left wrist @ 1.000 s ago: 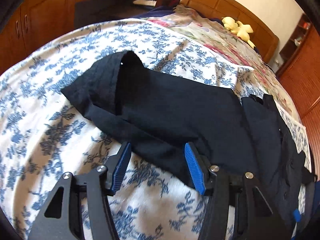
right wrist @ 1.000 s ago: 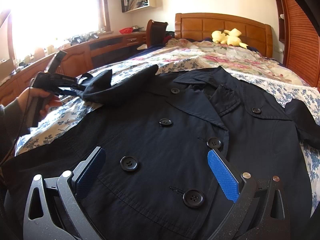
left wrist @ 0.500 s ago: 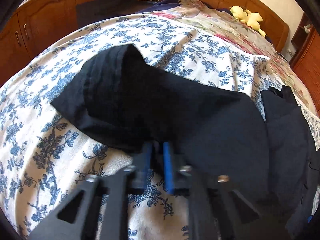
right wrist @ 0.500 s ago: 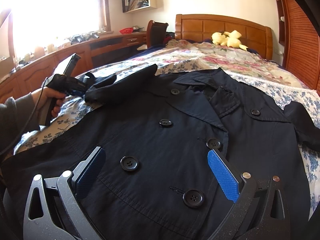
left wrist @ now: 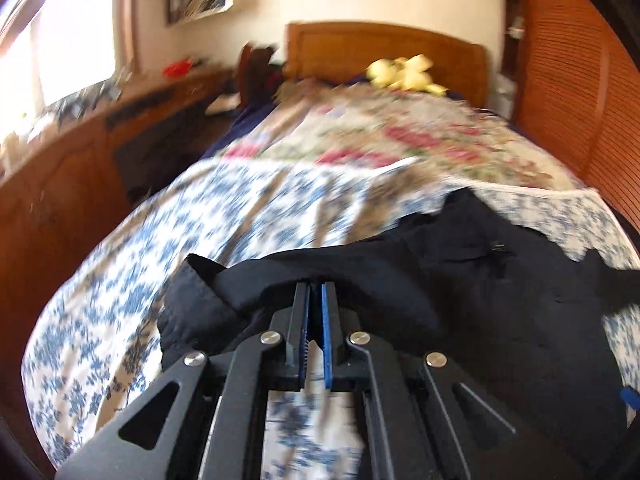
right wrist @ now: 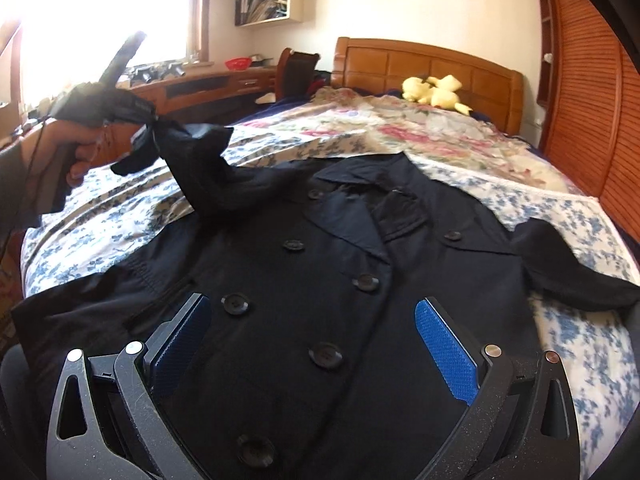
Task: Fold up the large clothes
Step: 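Carry the held sleeve with the left tool across the coat body, then open the left tool to release the sleeve and withdraw it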
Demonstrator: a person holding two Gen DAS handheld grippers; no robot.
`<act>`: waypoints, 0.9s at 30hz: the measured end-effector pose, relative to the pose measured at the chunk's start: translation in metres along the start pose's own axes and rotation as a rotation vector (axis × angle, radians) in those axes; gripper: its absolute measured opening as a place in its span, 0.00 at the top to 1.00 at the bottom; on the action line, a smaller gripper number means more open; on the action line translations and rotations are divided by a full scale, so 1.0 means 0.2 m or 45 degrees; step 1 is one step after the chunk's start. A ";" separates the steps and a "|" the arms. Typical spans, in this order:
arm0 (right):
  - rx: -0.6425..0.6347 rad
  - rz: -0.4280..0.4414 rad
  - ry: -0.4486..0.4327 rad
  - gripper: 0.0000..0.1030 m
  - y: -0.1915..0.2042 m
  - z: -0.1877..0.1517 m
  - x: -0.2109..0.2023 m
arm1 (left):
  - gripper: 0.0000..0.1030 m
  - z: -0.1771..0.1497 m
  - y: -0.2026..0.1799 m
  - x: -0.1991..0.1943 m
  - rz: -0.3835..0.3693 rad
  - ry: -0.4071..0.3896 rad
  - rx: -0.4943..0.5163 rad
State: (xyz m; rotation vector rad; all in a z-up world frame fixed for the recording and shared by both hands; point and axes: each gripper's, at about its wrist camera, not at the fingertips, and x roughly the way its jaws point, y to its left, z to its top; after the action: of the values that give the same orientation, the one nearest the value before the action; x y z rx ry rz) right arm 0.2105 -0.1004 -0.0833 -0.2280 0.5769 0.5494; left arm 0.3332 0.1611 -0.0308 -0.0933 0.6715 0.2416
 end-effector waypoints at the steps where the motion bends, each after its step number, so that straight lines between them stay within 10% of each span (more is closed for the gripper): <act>1: -0.002 -0.018 -0.002 0.00 -0.02 -0.01 -0.02 | 0.99 0.01 -0.05 -0.05 -0.018 -0.022 0.026; 11: 0.117 -0.053 0.021 0.00 -0.23 -0.08 -0.18 | 0.99 -0.12 -0.45 -0.32 -0.260 -0.089 0.151; 27: 0.153 -0.040 0.081 0.00 -0.23 -0.05 -0.11 | 0.86 -0.53 -0.53 -0.49 -0.314 -0.083 0.248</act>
State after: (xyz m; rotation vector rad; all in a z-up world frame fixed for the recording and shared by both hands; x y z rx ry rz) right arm 0.2167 -0.1521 -0.0766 -0.1404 0.6646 0.4764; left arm 0.2215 0.0214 -0.0522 0.0183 0.6094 -0.0585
